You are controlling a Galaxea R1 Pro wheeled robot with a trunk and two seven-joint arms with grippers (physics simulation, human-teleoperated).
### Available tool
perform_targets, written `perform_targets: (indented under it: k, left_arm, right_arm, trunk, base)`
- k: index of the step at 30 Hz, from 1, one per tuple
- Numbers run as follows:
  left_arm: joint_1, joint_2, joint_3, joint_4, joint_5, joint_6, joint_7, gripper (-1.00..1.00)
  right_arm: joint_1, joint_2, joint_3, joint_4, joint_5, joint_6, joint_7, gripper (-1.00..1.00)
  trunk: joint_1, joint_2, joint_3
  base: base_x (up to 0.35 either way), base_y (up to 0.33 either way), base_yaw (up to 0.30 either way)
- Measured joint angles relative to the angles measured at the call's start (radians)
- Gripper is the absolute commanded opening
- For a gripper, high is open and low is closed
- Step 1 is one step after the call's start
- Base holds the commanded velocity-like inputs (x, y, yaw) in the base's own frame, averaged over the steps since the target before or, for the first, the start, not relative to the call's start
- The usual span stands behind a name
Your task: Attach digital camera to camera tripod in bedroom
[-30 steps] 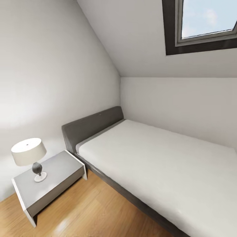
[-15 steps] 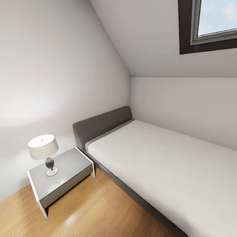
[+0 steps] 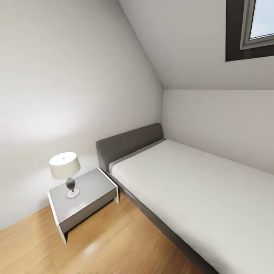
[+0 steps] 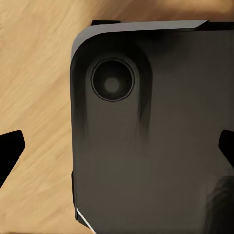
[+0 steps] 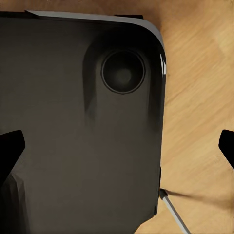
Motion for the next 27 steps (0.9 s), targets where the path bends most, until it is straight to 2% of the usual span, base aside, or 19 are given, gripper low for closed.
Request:
perform_targets:
  k: [27]
  left_arm:
    - [0.0,0.0,0.0,0.0,0.0,0.0,-0.001,1.0]
  right_arm:
    - [0.0,-0.002,0.0,0.0,0.0,0.0,0.0,1.0]
  trunk:
    - [0.0,0.0,0.0]
  base:
    - [0.0,0.0,0.199]
